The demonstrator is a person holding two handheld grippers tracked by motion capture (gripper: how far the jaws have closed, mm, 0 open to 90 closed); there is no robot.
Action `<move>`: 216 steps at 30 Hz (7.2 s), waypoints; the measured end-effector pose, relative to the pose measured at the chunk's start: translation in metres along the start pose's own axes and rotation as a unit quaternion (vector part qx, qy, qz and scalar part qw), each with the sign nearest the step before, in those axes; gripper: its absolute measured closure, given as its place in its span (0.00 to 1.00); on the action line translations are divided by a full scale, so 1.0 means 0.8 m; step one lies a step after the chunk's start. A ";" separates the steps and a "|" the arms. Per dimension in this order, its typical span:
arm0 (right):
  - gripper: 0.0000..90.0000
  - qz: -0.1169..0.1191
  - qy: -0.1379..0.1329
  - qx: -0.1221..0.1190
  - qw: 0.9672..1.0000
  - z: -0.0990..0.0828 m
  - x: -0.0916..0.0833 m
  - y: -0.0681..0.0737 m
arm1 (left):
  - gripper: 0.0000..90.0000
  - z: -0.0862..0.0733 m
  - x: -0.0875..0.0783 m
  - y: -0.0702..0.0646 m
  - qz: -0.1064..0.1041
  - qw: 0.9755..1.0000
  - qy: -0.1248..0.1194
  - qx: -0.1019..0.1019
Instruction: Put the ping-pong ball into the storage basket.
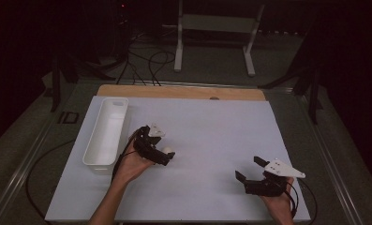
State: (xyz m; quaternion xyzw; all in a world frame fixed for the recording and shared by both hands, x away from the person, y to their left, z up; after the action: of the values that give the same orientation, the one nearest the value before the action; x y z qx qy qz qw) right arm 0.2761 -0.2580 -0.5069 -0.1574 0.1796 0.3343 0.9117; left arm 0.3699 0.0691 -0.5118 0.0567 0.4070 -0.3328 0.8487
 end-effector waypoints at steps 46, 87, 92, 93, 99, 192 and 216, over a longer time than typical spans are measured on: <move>0.08 0.000 0.003 0.009 1.000 -0.001 -0.001 0.000 | 0.01 -0.010 0.038 0.013 0.002 0.998 0.060 -0.020; 0.08 0.005 0.005 0.007 1.000 -0.002 0.000 0.001 | 0.27 -0.015 0.052 0.015 0.007 0.991 0.134 -0.003; 0.08 0.005 0.006 0.007 1.000 -0.002 0.000 0.001 | 0.30 -0.014 0.055 0.016 0.004 0.990 0.139 -0.004; 0.08 0.005 0.006 0.008 1.000 -0.002 0.000 0.001 | 0.30 -0.014 0.055 0.016 0.006 0.990 0.140 -0.004; 0.08 0.006 0.008 0.007 1.000 -0.002 0.000 0.001 | 0.35 -0.013 0.056 0.017 0.004 0.990 0.141 -0.004; 0.08 0.005 -0.039 0.000 0.999 0.002 -0.001 -0.001 | 0.57 0.023 0.026 -0.003 -0.007 0.990 0.137 0.019; 0.08 -0.001 -0.044 0.005 0.999 0.003 -0.003 -0.003 | 0.57 0.031 0.017 -0.007 -0.001 0.988 0.149 0.025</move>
State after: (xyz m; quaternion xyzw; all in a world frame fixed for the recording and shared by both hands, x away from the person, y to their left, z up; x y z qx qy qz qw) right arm 0.2764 -0.2600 -0.5036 -0.1382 0.1406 0.3391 0.9198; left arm 0.3890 0.0486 -0.5040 0.1269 0.5208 -0.3315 0.7764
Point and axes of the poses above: each handheld gripper's, and its own axes: x roughly forward along the jaws, z roughly out of its top, y roughly to its left, the point moved 6 cm from there along x, roughly forward along the jaws, and after that the axes turned 14 degrees about -x, right-handed, at the moved point
